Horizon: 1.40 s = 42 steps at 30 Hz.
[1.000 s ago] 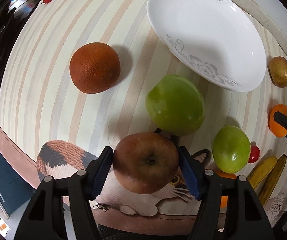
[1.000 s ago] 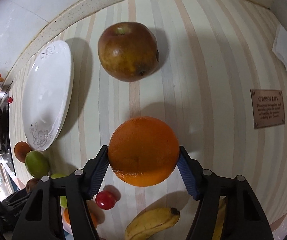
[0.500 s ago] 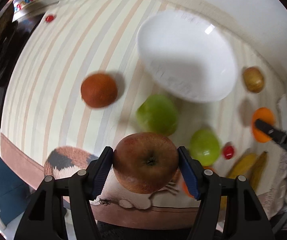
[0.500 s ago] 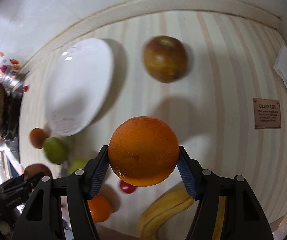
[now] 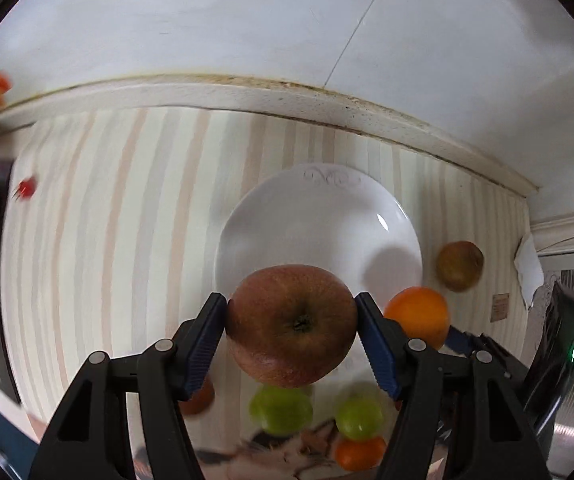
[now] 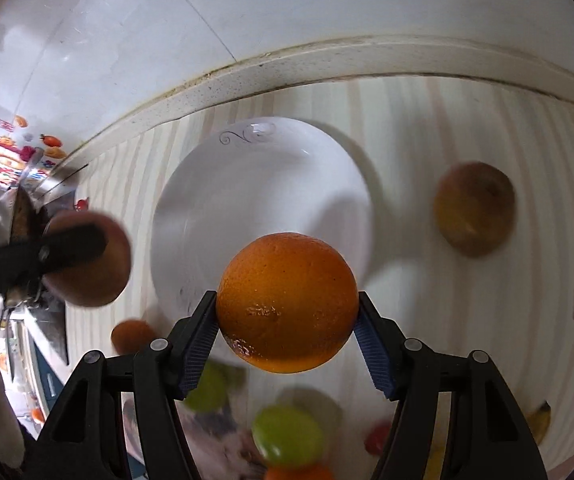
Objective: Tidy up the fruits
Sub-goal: 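Carry the apple and orange onto the white plate and open both tools, then grasp a green apple with the left tool while the right tool grasps another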
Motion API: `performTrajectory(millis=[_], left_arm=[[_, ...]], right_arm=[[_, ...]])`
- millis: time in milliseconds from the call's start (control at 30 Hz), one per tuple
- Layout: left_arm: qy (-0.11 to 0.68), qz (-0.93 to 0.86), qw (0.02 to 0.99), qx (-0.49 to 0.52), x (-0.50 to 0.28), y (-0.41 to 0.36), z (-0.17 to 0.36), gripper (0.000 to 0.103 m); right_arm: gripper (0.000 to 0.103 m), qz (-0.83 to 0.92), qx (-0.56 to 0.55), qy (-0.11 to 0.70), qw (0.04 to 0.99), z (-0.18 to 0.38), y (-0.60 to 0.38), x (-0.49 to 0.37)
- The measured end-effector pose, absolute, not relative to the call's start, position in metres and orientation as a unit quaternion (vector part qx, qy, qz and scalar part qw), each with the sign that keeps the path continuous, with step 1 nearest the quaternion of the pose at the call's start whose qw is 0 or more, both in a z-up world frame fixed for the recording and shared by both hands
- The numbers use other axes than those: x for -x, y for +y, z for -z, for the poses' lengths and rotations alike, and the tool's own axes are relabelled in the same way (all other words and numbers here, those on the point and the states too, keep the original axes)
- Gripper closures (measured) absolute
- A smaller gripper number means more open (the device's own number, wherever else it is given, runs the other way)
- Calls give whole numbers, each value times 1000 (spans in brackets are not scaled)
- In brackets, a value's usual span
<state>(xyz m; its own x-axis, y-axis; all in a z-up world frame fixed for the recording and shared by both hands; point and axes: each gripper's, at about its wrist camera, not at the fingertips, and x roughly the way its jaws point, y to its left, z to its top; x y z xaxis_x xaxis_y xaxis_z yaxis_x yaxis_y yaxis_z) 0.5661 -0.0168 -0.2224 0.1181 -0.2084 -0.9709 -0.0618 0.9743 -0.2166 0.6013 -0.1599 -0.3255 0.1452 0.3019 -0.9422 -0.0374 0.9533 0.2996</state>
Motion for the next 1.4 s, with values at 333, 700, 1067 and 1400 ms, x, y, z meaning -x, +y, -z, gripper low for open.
performTrajectory(millis=[333,700,1067,1400], left_arm=[[711,94,693,72,-630,-32,276,40],[735,91,669,68,-639,-37,302,39],[710,94,695,65,-635,-37,276,18],[683,73,726,35,-591,-17,227,12]], right_arm=[[35,-97,-107,665,733,358,-148,-655],[18,-101,-136,672,721,371,-154,-678],[7,-86,-112,666,732,345,-158,-666],[6,-79,-94,677,725,309,-159,-631]])
